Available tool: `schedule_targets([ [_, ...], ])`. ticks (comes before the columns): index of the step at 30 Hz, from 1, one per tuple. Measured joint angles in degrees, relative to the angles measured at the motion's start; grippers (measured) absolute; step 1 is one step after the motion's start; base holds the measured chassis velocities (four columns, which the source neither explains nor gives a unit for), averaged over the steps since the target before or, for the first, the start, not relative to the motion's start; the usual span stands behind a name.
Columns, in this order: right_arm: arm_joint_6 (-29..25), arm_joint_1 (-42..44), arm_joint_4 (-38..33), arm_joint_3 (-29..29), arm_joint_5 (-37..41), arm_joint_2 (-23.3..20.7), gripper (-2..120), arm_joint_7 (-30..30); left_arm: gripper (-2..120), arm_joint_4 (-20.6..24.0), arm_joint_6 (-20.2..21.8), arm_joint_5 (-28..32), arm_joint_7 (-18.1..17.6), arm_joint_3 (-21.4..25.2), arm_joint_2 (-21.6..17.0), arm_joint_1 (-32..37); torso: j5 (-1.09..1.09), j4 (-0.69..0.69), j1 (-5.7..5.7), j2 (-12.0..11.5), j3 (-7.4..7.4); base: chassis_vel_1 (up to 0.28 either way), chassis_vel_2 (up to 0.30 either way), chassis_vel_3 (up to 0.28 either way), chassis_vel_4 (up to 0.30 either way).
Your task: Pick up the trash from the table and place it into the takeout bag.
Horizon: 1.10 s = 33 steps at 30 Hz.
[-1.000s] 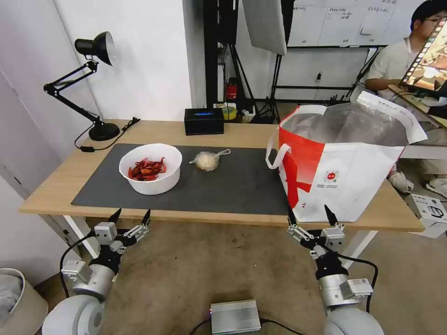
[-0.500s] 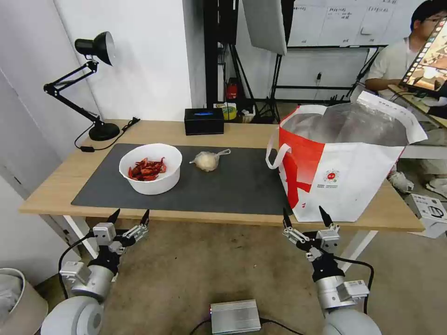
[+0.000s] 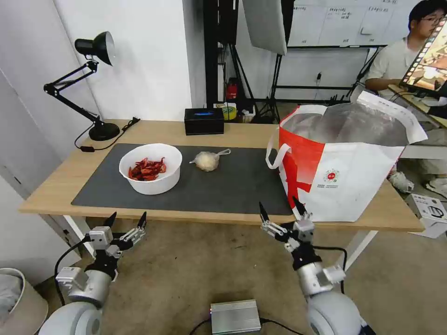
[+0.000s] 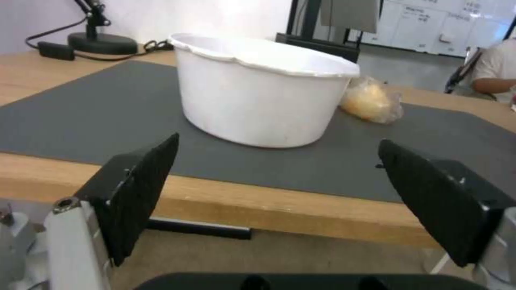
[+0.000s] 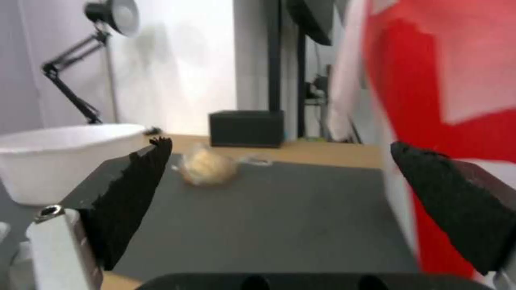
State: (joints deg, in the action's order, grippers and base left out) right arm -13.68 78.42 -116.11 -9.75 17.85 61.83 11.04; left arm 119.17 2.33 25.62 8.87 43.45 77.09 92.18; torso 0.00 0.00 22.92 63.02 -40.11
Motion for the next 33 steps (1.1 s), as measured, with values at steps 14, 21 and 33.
schedule_targets([
  [14, -0.2, -17.9, 10.9, 12.2, 1.9, -1.1, 100, -0.9, 100, 0.8, -0.9, -1.0, 0.2, 1.3, 3.1, 1.7, 0.0, 0.0, 0.0, 0.0, -0.01, 0.0, 0.0, 0.0, 0.0],
  [21, -0.2, -27.7, 17.9, 16.3, 3.8, -0.4, 100, -0.6, 100, 0.9, -1.5, -1.9, 1.7, 2.0, 4.6, 2.8, 0.0, 0.01, 0.0, 0.0, -0.01, 0.0, 0.0, 0.0, 0.0],
  [33, 0.9, -42.1, 29.5, 22.2, 7.4, 3.1, 100, -0.7, 100, 1.5, -2.0, -2.3, 1.9, 2.2, 6.2, 3.8, 0.0, 0.0, 0.0, 0.0, -0.01, 0.0, 0.0, 0.0, 0.0],
])
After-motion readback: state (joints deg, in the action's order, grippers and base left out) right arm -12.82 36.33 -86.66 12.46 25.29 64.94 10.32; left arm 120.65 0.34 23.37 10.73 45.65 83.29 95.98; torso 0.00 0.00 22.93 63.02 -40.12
